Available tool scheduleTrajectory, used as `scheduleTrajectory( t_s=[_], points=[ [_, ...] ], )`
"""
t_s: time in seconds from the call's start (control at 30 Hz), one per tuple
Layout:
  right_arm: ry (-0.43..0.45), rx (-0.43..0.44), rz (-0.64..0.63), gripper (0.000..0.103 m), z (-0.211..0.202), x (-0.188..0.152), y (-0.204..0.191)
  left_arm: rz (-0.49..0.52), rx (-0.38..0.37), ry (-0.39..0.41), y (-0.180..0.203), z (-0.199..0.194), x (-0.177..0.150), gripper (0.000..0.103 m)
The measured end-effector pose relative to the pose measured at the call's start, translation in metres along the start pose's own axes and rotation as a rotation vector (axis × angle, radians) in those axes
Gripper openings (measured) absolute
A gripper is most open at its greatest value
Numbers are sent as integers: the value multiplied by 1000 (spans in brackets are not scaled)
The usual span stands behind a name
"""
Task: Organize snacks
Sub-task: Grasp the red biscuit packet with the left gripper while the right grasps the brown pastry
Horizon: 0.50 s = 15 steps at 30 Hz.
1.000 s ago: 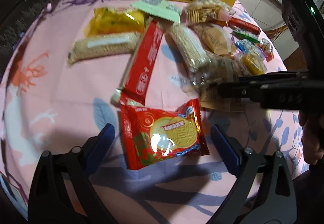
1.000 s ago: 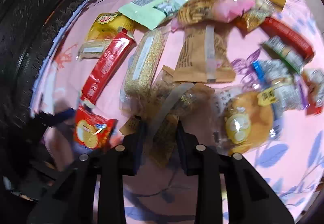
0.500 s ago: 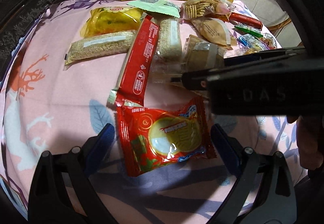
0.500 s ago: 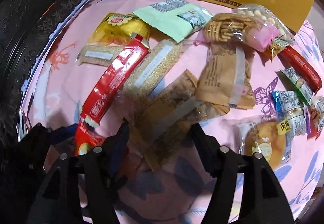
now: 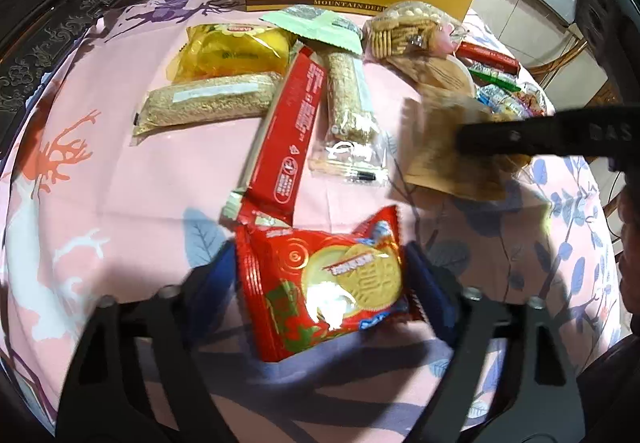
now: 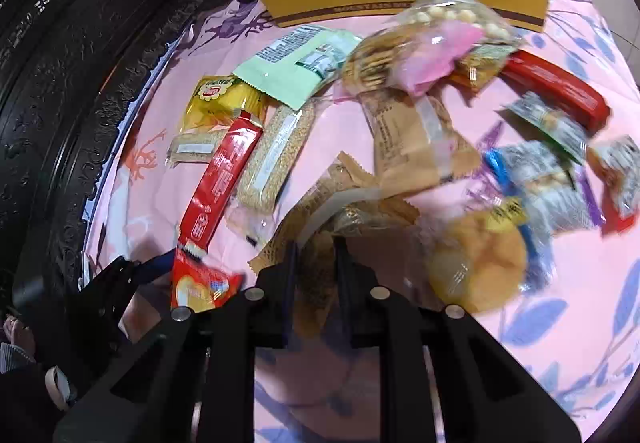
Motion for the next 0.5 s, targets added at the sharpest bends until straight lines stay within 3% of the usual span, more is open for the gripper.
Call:
scheduleTrajectory(
  t_s=[0.27,0.5],
  points=[
    [25,21,4,19,-27,0,-1,-9,-19,9,-1,-5,1,50],
    [52,40,-11,19,-37,5,-8,7,-15,54,3,-25,15,50]
  ],
)
Point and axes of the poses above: each gripper's, at about its wrist camera, not at the fingertips, and z roughly the way its jaws point, y to its right, x to its top, the point moved 3 cm from there along z, roughly the way its jaws point, and after that the axes turned 14 degrees about y, right-handed, at the moved point
